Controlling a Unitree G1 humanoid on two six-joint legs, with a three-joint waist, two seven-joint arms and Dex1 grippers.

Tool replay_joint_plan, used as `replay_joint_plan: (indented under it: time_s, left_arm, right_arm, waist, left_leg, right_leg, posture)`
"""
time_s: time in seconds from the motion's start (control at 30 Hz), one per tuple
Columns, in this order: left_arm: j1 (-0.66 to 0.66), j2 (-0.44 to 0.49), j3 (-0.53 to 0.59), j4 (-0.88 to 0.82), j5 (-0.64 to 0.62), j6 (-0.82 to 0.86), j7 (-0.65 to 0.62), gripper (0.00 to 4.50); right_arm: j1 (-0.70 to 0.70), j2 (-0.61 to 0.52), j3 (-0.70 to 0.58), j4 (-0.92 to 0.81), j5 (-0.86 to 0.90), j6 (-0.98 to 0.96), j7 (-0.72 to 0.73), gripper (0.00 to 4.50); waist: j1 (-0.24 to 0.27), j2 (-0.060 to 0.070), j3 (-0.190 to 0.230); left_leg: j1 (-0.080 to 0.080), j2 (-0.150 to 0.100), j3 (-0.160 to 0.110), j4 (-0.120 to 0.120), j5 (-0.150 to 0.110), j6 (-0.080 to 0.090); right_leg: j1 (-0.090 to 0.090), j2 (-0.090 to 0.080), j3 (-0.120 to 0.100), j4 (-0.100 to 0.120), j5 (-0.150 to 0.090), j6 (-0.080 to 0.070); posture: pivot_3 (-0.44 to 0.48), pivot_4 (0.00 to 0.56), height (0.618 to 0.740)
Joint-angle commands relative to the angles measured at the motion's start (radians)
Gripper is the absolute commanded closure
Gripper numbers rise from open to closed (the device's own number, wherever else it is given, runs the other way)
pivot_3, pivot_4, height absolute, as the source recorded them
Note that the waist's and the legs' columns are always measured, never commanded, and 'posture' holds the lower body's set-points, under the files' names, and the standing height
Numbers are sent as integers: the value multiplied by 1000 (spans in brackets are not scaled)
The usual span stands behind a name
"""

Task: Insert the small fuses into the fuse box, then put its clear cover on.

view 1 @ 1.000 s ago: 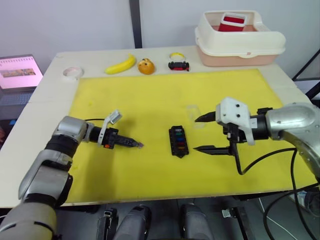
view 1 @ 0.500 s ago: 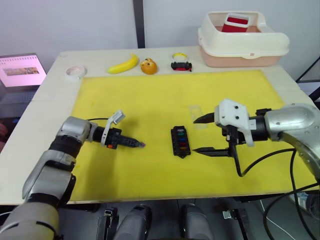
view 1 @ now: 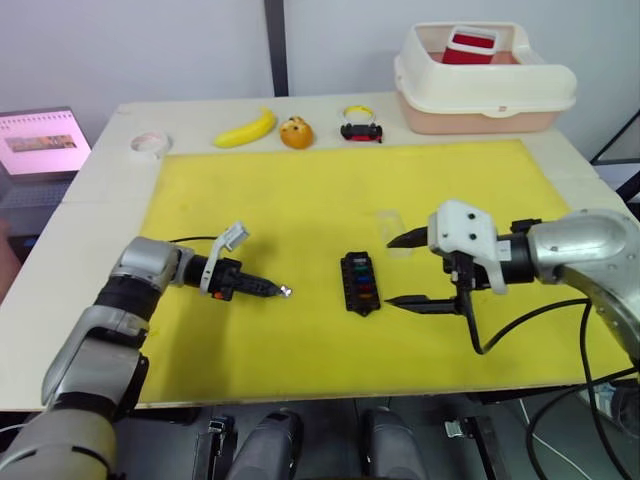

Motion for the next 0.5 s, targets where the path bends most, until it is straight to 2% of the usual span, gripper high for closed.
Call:
replay_joint_plan:
  time_s: [0.03,0.17,0.4,0.5]
  left_arm:
    - [-5,35,86,-128,-69,40,6,4431]
    - [5,53,144,-266,-125,77,42,4431]
    - [34,74,163,-366,-166,86,81,4431]
    - [38,82,185,-438,-205,87,87,4431]
  right_arm:
    - [0,17,-27,-28,33,18,-20,0]
    - [0,34,-29,-31,56,41,-41,0]
    - [-19,52,-14,-29,68,47,-55,0]
    - [-55,96,-43,-23,150,121,-79,0]
  waist:
    - [-2,0,0]
    - [-2,0,0]
    - [-14,0,0]
    - [-16,0,0]
  left_leg:
    - [0,0,0,0,0,0]
    - [0,0,0,0,0,0]
    - [0,0,0,0,0,0]
    - [0,1,-1,-1,0,0]
  right_leg:
    - [0,0,0,0,0,0]
    - [0,0,0,0,0,0]
    - [0,0,0,0,0,0]
    - [-1,0,0,0,0,0]
  posture:
    - [0,150,740]
    - [0,150,740]
    - [0,150,740]
    - [0,150,740]
